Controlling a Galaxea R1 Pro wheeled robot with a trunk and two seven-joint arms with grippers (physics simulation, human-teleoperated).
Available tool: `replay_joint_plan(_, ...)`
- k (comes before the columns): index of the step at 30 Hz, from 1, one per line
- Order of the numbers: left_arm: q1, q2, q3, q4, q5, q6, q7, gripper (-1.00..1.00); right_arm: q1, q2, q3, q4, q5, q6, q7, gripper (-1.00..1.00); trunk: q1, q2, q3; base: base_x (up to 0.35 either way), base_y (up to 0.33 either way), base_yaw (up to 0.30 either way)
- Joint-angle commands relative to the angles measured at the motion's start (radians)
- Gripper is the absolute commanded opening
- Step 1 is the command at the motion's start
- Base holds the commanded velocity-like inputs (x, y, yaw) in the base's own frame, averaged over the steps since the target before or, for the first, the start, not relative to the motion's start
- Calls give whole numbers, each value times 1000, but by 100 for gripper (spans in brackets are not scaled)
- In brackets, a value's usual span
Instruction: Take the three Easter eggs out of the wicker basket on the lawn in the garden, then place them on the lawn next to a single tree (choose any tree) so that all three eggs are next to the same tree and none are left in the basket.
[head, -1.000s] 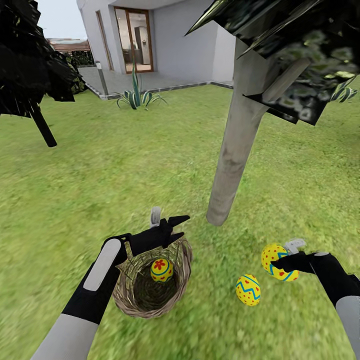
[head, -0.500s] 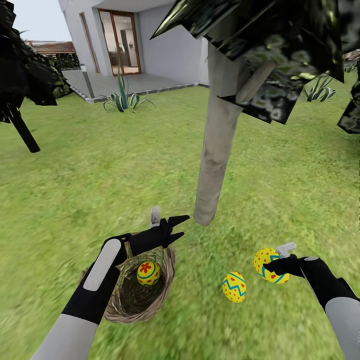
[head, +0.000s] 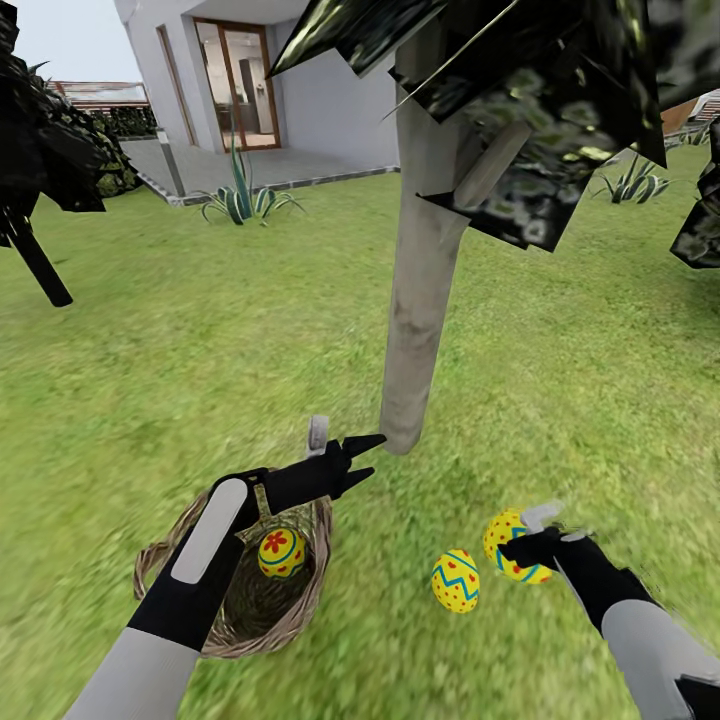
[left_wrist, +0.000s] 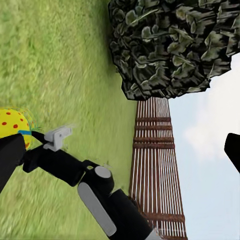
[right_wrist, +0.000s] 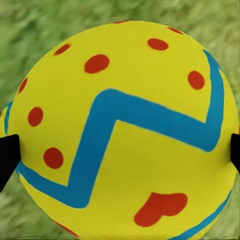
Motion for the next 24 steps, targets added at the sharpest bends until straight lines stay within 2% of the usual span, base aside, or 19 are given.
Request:
replay_joint_plan(1,0,0,1,0,1,4,1,100,-2,19,-9,19,12,-4,-29,-100,0,0,-1,0,0,0)
replay_joint_plan(5,0,0,1,0,1,3,0,100,-9,31,-9,35,12,-18,-67,-100,0,0,-1,0,0,0)
replay_joint_plan(9,0,0,1,0,1,3,0,100,-11,32,-9,28,11,-85,-70,-100,0,0,-1,0,0,0)
replay_joint_plan(20,-1,0,1,-1,1,4,0,100,-11,31,-9,22,10,-93,-71,-100,0,0,-9,0,-2,0)
replay_joint_plan(24,-1,0,1,-2,1,4,0,100,-11,31,-9,22,10,-94,-71,-100,0,0,-15,17,-165,0)
